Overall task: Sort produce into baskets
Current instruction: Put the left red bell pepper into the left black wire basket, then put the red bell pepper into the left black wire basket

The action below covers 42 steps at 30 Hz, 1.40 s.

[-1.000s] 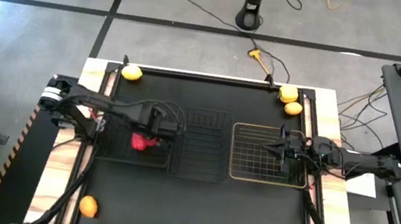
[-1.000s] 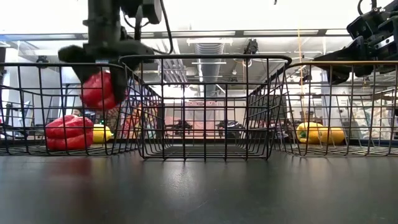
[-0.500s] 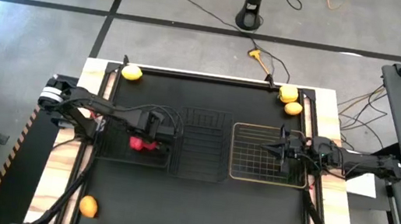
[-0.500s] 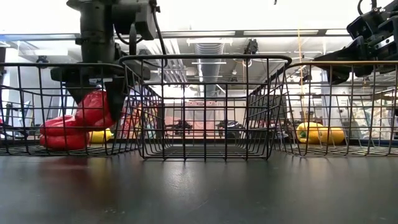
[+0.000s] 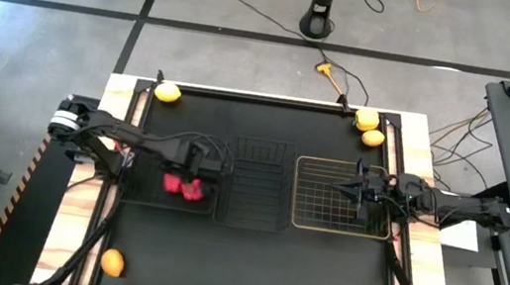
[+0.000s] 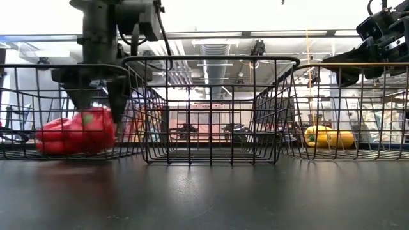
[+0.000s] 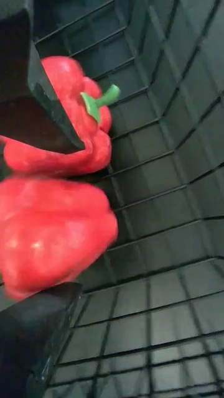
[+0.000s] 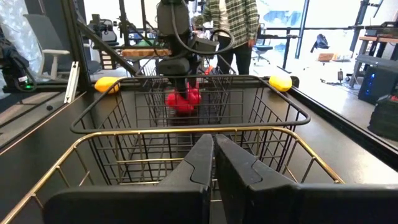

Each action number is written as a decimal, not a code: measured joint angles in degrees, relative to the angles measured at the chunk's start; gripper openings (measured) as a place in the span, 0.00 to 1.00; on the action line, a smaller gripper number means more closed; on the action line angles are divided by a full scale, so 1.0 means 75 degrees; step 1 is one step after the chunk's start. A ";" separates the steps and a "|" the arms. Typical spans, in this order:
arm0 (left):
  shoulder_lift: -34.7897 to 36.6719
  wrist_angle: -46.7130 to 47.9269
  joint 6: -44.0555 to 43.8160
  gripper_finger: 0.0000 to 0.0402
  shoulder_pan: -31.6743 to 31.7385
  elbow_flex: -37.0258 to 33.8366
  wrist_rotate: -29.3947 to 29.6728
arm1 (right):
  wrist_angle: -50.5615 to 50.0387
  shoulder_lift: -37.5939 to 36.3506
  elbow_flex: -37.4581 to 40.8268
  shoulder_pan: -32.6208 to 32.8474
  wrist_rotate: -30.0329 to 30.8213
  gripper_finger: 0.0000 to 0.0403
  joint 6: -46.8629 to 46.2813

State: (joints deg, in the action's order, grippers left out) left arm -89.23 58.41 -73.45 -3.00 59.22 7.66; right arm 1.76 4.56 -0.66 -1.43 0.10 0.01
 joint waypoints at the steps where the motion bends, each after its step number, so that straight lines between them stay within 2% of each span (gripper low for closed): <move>1: 0.0083 0.0021 -0.0003 0.84 -0.0004 -0.0005 -0.0033 | 0.0000 0.0000 0.0003 0.0003 0.0000 0.03 0.0000; 4: 0.0467 0.0091 -0.0111 0.84 -0.0007 0.0006 0.0033 | 0.0000 0.0000 0.0001 0.0001 0.0000 0.03 0.0000; 7: 0.0879 0.0380 -0.0228 0.84 -0.0043 0.0281 0.0477 | 0.0000 0.0000 0.0003 0.0001 0.0000 0.03 0.0000; 13: 0.1598 0.0406 0.0060 0.84 -0.0503 0.1378 0.2448 | 0.0000 0.0000 0.0003 0.0000 0.0000 0.03 0.0000; 17: 0.1659 -0.0707 0.1581 0.84 -0.1220 0.1994 0.3520 | -0.0001 0.0000 0.0003 0.0000 0.0000 0.03 0.0000; 22: 0.1311 -0.3960 0.4951 0.84 -0.2231 0.2059 0.4477 | 0.0000 0.0000 0.0003 0.0000 0.0000 0.03 0.0001; 25: 0.0931 -0.6100 0.7131 0.84 -0.2493 0.1861 0.4482 | -0.0001 0.0000 0.0003 0.0001 0.0000 0.03 0.0000; 27: 0.0643 -0.7206 0.8177 0.84 -0.2511 0.1705 0.4356 | -0.0003 0.0000 0.0003 0.0000 0.0000 0.03 0.0000; 30: 0.0262 -0.8683 0.9143 0.84 -0.2351 0.1357 0.3611 | -0.0002 0.0000 0.0001 0.0001 0.0000 0.03 0.0000; 34: -0.0332 -1.0711 1.0046 0.84 -0.2048 0.0863 0.2052 | 0.0028 0.0000 0.0003 0.0000 0.0000 0.03 0.0002; 37: -0.0688 -1.1538 1.0518 0.84 -0.1933 0.0769 0.1265 | 0.0076 0.0000 0.0000 0.0000 0.0000 0.03 0.0000; 42: -0.0912 -1.1764 1.1013 0.84 -0.1932 0.0842 0.1244 | 0.0068 0.0000 0.0000 0.0000 0.0000 0.03 0.0003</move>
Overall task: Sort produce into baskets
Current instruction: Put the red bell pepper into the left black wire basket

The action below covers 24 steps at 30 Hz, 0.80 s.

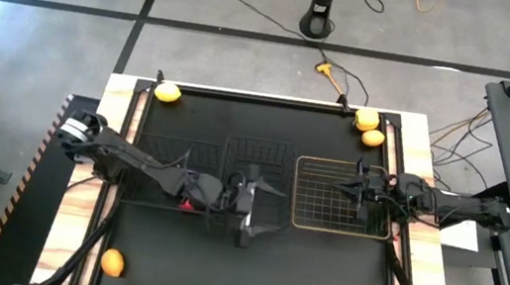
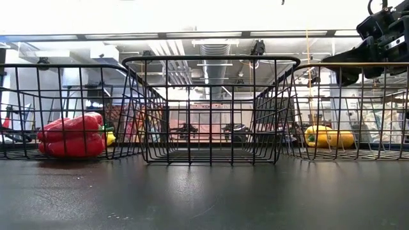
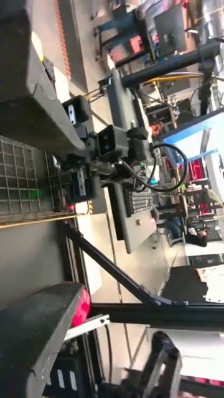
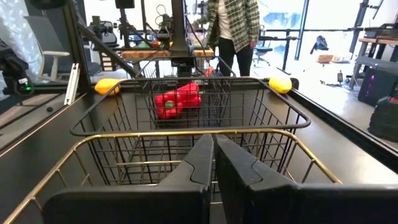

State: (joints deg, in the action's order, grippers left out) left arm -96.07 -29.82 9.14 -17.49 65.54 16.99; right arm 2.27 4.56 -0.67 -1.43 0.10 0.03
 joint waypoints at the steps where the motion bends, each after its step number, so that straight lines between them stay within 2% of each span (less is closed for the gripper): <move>1: 0.0000 0.0037 0.0062 0.84 -0.0019 0.0000 0.0000 | 0.0074 0.0000 0.0000 0.0000 0.0003 0.03 -0.0001; 5: 0.0119 0.0285 0.0052 0.84 -0.0072 -0.0009 0.0008 | 0.0573 0.0006 0.0003 0.0003 -0.0040 0.03 -0.0243; 8: 0.0283 0.0677 -0.0035 0.84 -0.0088 -0.0009 0.0091 | 0.1143 0.0012 0.0003 0.0003 -0.0067 0.03 -0.1459; 15: 0.0653 0.1911 -0.0111 0.84 -0.0046 -0.0015 0.1721 | 0.3351 0.0000 0.0003 0.0003 -0.0207 0.03 -0.4430; 18: 0.0997 0.2588 -0.0099 0.84 -0.0016 -0.0032 0.1830 | 0.3775 0.0009 -0.0004 0.0003 -0.0158 0.03 -0.4525; 20: 0.1302 0.2875 -0.0014 0.84 -0.0017 -0.0198 0.1604 | 0.3720 0.0135 -0.0104 0.0038 -0.0131 0.03 -0.4672; 24: 0.2194 0.2912 -0.0145 0.84 -0.0133 -0.1069 0.1538 | 0.3744 0.1029 -0.0673 0.0289 -0.0131 0.03 -0.4528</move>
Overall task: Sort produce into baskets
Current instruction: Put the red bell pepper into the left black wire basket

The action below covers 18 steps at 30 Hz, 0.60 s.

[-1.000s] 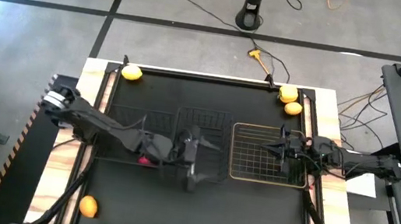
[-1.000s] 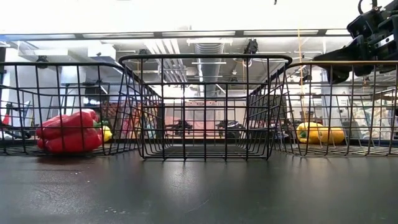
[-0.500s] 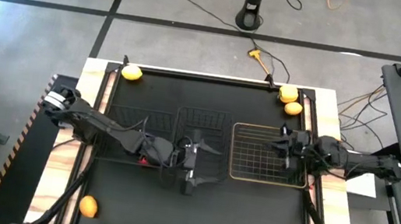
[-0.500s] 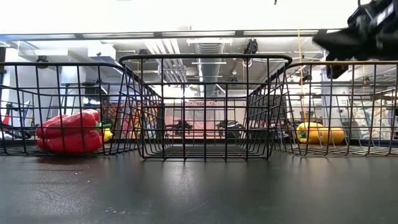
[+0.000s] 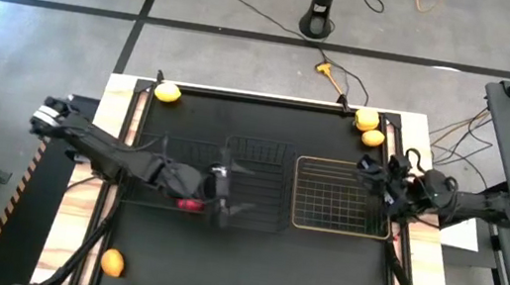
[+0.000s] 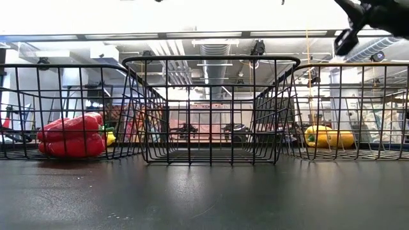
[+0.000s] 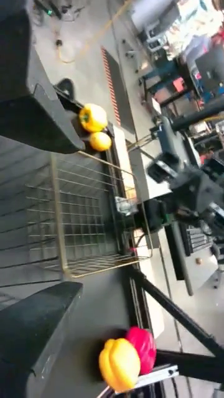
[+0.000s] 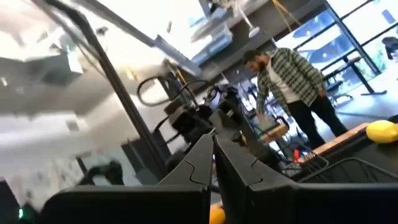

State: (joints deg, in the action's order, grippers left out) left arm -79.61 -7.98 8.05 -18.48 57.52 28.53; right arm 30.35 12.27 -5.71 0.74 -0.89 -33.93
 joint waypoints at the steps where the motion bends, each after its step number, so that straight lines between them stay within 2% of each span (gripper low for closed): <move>1: 0.0275 -0.0032 -0.0135 0.84 -0.0021 -0.0275 0.0133 | 0.0001 0.0346 -0.0211 0.0091 0.0001 0.03 0.0167; 6: 0.1717 -0.0240 -0.0994 0.84 -0.0007 -0.1786 0.0324 | -0.0008 0.2425 -0.1487 0.0680 -0.0059 0.03 0.1262; 8: 0.2099 -0.0403 -0.1237 0.84 -0.0033 -0.2333 -0.0022 | -0.0008 0.3303 -0.2094 0.0972 -0.0070 0.03 0.1716; 10: 0.2343 -0.0828 -0.1460 0.84 -0.0032 -0.2868 -0.0756 | -0.0310 0.4096 -0.2758 0.1331 -0.0067 0.03 0.1890; 14: 0.2404 -0.2119 -0.1744 0.84 -0.0053 -0.3732 -0.1575 | -0.2229 0.5470 -0.4304 0.2043 0.0071 0.03 0.1607; 18: 0.2384 -0.2955 -0.1649 0.84 -0.0064 -0.4220 -0.1311 | -0.4980 0.6684 -0.6338 0.2581 0.0694 0.03 0.0475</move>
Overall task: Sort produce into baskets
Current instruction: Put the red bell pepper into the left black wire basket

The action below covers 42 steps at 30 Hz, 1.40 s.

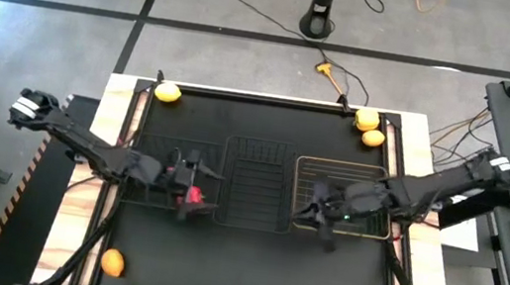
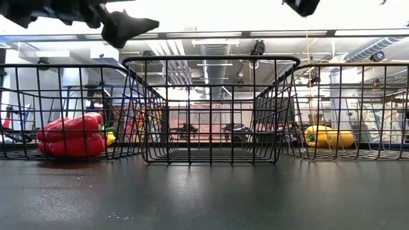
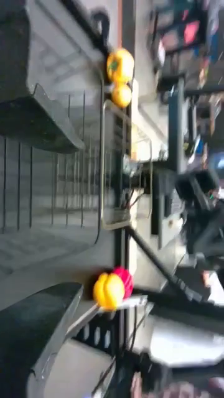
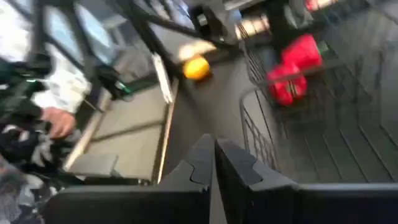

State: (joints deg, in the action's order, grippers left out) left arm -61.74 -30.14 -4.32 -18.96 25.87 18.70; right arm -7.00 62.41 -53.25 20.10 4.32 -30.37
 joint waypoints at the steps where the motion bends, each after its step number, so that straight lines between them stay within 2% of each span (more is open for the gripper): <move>1: -0.0023 -0.0190 0.0017 0.84 0.0003 -0.0062 0.0180 | -0.0802 0.0300 -0.0520 0.0115 0.0155 0.03 -0.0300; 5: -0.0251 -0.0526 -0.0286 0.84 0.0010 -0.0034 0.0645 | -0.4093 0.1579 -0.2483 0.0655 0.0585 0.03 -0.1460; 8: -0.0484 -0.0498 -0.0367 0.84 0.0015 0.0243 0.1044 | -0.6266 0.2348 -0.3881 0.1073 0.0493 0.03 -0.2413; 11: -0.0751 -0.0575 -0.0211 0.84 0.0015 0.0503 0.0994 | -0.8283 0.3164 -0.4999 0.1434 -0.0224 0.04 -0.3534; 15: -0.1135 -0.1013 0.0327 0.84 0.0015 0.0754 0.0980 | -0.9751 0.4071 -0.5808 0.1913 -0.1421 0.11 -0.4883; 19: -0.1421 -0.1334 0.1148 0.84 0.0029 0.0931 0.1038 | -1.0200 0.4734 -0.5994 0.2343 -0.3001 0.27 -0.6105; 24: -0.1556 -0.1450 0.1876 0.84 0.0037 0.1144 0.1044 | -1.0181 0.5340 -0.5780 0.2783 -0.5051 0.52 -0.7639; 32: -0.2247 -0.1528 0.2228 0.84 0.0050 0.1383 0.1041 | -1.0137 0.6149 -0.5642 0.3185 -0.6267 0.89 -0.8014; 36: -0.2635 -0.1526 0.2017 0.84 0.0032 0.1473 0.1029 | -1.0220 0.6481 -0.5515 0.3327 -0.7022 0.98 -0.7565; 42: -0.2894 -0.1578 0.2049 0.84 0.0035 0.1729 0.1014 | -1.0198 0.6753 -0.5071 0.3796 -0.7356 0.99 -0.6262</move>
State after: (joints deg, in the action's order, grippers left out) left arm -83.44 -41.98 11.05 -18.70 38.84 26.30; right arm -83.49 113.06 -91.29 48.57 -50.85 -77.34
